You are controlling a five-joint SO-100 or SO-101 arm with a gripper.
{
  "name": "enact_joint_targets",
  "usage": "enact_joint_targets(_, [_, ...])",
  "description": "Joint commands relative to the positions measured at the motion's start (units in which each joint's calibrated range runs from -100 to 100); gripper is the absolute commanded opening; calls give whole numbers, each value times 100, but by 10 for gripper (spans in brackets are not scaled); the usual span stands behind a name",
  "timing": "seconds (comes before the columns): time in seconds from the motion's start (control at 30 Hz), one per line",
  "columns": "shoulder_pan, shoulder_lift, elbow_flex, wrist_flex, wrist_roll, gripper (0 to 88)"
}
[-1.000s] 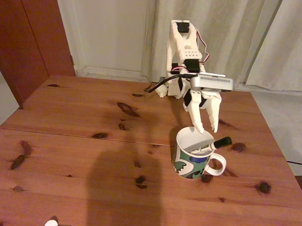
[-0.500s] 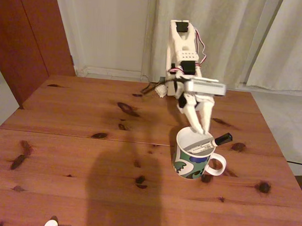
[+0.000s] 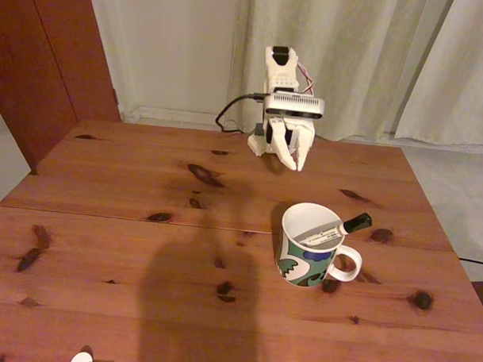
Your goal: Clean up the desk and place the pens and markers into the cup
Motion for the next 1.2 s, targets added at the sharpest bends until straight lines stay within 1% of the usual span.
enact_joint_targets(0.0, [80, -849, 297, 717, -16, 8])
enact_joint_targets(0.13, [160, -1429, 297, 2773, 52, 8])
enact_joint_targets(0.2, [160, -1619, 297, 3736, 204, 8])
enact_joint_targets(0.33, [160, -1925, 297, 5267, 372, 8])
enact_joint_targets(0.47, [160, -2173, 288, 6532, 550, 8])
enact_joint_targets(0.7, [169, -2620, 261, 8287, 760, 8])
enact_joint_targets(0.73, [169, -2678, 252, 8407, 754, 8])
enact_joint_targets(1.17, [160, -2744, 252, 8381, 733, 8])
